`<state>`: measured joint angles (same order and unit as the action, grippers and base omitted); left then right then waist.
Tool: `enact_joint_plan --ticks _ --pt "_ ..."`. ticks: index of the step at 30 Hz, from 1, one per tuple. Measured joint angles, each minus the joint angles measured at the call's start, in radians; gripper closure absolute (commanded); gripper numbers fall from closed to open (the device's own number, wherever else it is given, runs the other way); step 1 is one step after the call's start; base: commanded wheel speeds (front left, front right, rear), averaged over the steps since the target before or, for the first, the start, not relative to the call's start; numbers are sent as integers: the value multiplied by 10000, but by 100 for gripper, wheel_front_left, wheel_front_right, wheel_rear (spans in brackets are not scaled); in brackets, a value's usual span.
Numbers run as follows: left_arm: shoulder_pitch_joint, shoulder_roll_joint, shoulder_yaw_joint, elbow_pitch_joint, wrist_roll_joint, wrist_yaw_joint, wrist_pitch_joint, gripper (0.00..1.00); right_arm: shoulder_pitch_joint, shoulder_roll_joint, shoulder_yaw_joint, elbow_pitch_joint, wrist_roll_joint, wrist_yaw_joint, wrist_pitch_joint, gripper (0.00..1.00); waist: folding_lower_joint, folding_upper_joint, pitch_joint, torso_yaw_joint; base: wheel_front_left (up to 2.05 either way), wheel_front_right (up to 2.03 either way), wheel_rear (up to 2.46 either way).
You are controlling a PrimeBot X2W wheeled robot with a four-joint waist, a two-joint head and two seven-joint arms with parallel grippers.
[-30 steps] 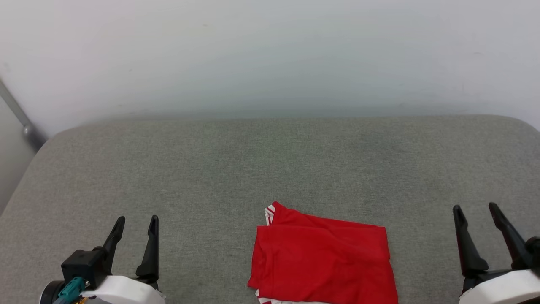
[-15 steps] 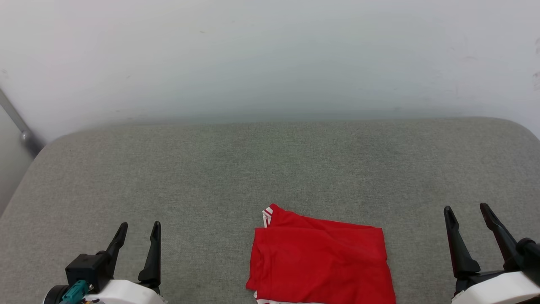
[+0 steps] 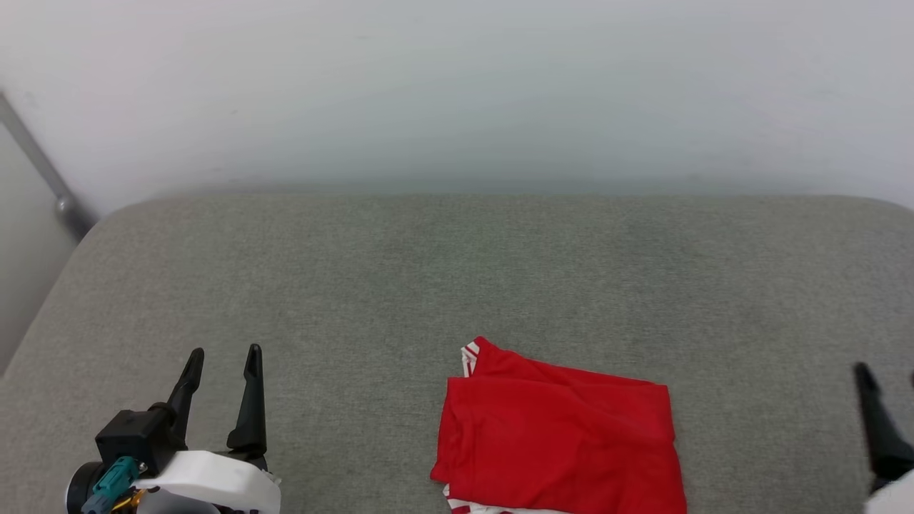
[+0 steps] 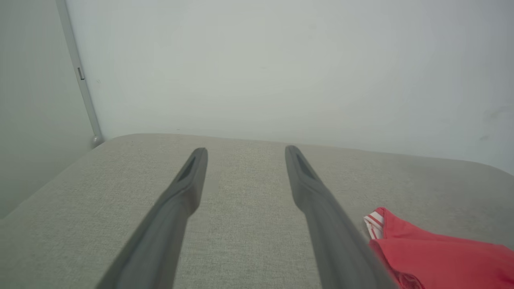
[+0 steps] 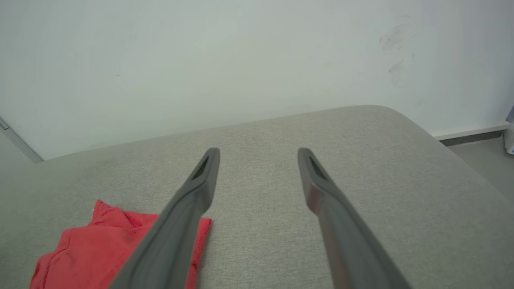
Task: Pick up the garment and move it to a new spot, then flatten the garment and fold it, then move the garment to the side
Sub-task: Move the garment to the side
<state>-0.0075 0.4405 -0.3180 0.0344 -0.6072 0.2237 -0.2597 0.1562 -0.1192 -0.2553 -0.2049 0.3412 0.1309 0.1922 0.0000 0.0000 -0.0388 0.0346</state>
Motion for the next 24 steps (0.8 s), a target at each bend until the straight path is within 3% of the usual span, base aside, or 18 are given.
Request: enact_joint_plan --ticks 7,10,17,24 --pt "-25 -372 527 -58 372 -196 -6 0 -368 -963 -1875 1561 2263 0 3175 0 0 0 238 426 0 0 0" --pt "-41 -554 727 -98 600 -318 -17 0 -592 -1014 -2520 2374 2913 0 4790 0 0 0 391 604 0 0 0" --pt "-200 -1022 1151 -100 974 -681 -19 0 -1693 270 -3781 3847 3797 0 8548 0 0 0 844 1067 0 0 0" --pt "-424 -1373 1429 56 1239 -1110 -19 0 -2922 637 -3678 4895 4976 0 9647 0 0 0 1347 1386 0 0 0"
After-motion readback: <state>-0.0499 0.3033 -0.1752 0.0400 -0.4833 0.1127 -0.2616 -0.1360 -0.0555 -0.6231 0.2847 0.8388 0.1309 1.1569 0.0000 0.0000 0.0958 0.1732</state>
